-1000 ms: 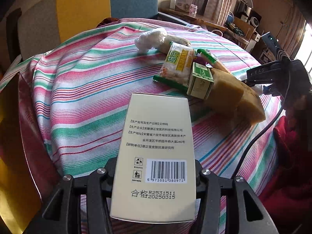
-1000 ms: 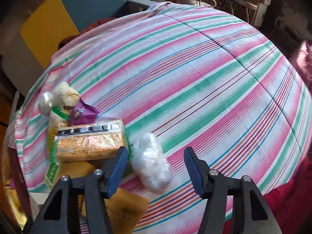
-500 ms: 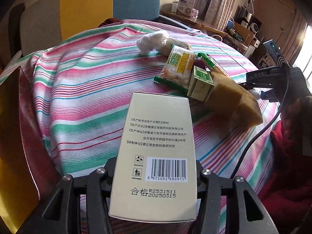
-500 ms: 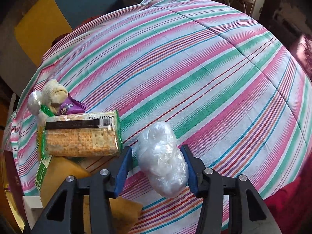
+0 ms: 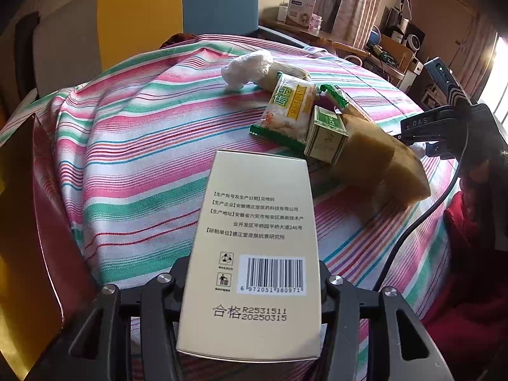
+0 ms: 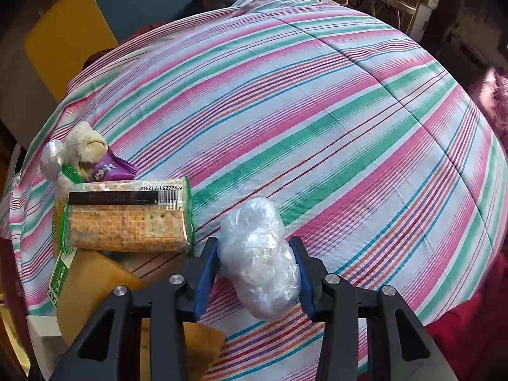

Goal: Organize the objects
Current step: 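Carry the white box toward the tray while the right gripper grasps the plastic-bagged item, then lower the white box into the gold tray and open the left gripper, then carry the plastic-bagged item into the tray and open the right gripper, then move both grippers back toward the remaining pile of items, then grasp the small white-green medicine box with the left gripper, then lift the medicine box with the left gripper while the right gripper grasps the cracker packet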

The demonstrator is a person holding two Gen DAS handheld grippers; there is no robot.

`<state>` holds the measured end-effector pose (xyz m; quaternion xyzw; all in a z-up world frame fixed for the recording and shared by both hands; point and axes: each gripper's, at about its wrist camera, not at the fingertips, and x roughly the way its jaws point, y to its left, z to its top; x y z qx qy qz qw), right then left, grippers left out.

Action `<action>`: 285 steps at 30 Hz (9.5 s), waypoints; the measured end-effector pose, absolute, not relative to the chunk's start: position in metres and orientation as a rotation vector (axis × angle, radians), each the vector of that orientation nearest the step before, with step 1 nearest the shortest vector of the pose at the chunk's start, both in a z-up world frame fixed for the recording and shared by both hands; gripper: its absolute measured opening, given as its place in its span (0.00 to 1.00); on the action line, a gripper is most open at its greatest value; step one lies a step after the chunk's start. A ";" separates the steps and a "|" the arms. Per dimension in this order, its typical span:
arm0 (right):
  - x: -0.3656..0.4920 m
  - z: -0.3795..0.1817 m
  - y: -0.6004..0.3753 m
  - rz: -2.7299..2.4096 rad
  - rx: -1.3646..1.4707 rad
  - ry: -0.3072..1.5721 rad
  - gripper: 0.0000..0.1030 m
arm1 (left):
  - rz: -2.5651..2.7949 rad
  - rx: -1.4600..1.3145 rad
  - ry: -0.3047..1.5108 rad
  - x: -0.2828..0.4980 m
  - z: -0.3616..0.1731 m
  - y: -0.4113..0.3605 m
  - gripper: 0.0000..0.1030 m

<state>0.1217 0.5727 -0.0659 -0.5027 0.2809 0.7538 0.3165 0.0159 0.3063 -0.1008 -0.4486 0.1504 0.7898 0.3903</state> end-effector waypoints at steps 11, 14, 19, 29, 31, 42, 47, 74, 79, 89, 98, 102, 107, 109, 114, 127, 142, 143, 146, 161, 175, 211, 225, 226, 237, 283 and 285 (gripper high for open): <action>0.125 -0.054 0.553 1.985 -1.346 0.676 0.45 | 2.008 -1.125 0.410 0.018 -0.099 0.308 0.49; 0.116 -0.053 0.544 1.987 -1.347 0.666 0.45 | 1.988 -1.135 0.327 0.016 -0.082 0.300 0.49; 0.121 -0.050 0.549 1.992 -1.351 0.655 0.45 | 2.033 -0.998 0.152 0.012 -0.013 0.250 0.49; 0.113 -0.065 0.531 1.996 -1.357 0.631 0.46 | 2.377 -1.388 -0.186 -0.076 -0.022 0.059 0.49; 0.107 -0.069 0.528 1.997 -1.360 0.626 0.46 | 2.409 -1.466 -0.226 -0.081 -0.035 0.040 0.49; 0.107 -0.070 0.528 2.001 -1.366 0.618 0.46 | 2.508 -1.664 -0.190 -0.089 -0.081 0.014 0.50; 0.108 -0.070 0.529 2.003 -1.368 0.618 0.46 | 2.544 -1.660 -0.145 -0.089 -0.084 0.021 0.52; 0.114 -0.004 0.511 2.202 -1.097 0.631 0.35 | 2.766 -1.350 -0.004 -0.034 -0.028 -0.010 0.53; 0.088 0.048 0.435 2.444 -1.073 0.556 0.35 | 2.747 -1.364 -0.057 -0.034 -0.033 -0.017 0.53; -0.014 0.060 0.208 2.941 -1.371 0.258 0.35 | 2.807 -1.381 -0.207 -0.037 -0.036 -0.061 0.53; -0.063 -0.035 0.056 2.906 -1.848 -0.045 0.37 | 2.829 -1.413 -0.307 -0.042 -0.043 -0.090 0.53; -0.061 -0.053 0.014 2.963 -1.948 -0.086 0.39 | 2.816 -1.429 -0.308 -0.043 -0.048 -0.090 0.53; -0.059 -0.060 0.004 3.010 -1.978 -0.072 0.45 | 2.806 -1.444 -0.299 -0.043 -0.051 -0.089 0.53; -0.060 -0.060 0.011 3.009 -1.960 -0.019 0.54 | 2.807 -1.442 -0.295 -0.042 -0.050 -0.089 0.53; -0.059 -0.055 0.025 3.031 -1.893 0.045 0.64 | 2.822 -1.412 -0.263 -0.040 -0.042 -0.083 0.53; -0.028 -0.013 0.062 3.076 -1.676 0.093 0.80 | 2.811 -1.309 -0.136 -0.030 -0.020 -0.052 0.54; 0.009 0.014 0.209 2.890 -1.404 0.257 0.88 | 2.661 -1.261 -0.050 -0.029 -0.011 0.005 0.54; 0.012 0.014 0.222 2.865 -1.391 0.265 0.88 | 2.636 -1.264 -0.054 -0.031 -0.010 0.011 0.54; 0.024 0.019 0.272 2.775 -1.335 0.287 0.88 | 2.582 -1.267 -0.055 -0.034 -0.008 0.027 0.54; 0.127 -0.012 0.521 2.187 -0.919 0.991 0.91 | 2.295 -1.183 0.240 -0.023 -0.003 0.174 0.54; 0.126 -0.019 0.522 2.202 -0.929 1.065 0.94 | 1.941 -1.254 0.321 -0.015 -0.039 0.316 0.54; 0.119 -0.032 0.525 2.180 -0.998 1.149 0.95 | 1.799 -1.299 0.355 0.013 -0.092 0.354 0.34; 0.098 -0.042 0.508 2.214 -1.147 1.023 1.00 | 1.841 -1.214 0.356 0.007 -0.097 0.361 0.31; 0.095 -0.042 0.504 2.226 -1.167 0.987 1.00 | 1.838 -1.214 0.345 0.005 -0.097 0.359 0.31; 0.032 -0.038 0.480 2.350 -1.449 0.370 1.00 | 1.818 -1.226 0.248 0.000 -0.100 0.345 0.31; 0.037 -0.074 0.544 2.238 -1.463 0.412 0.53 | 1.868 -1.209 0.230 0.005 -0.086 0.337 0.30; 0.038 -0.073 0.545 2.247 -1.459 0.421 0.53 | 1.879 -1.173 0.202 0.008 -0.068 0.326 0.30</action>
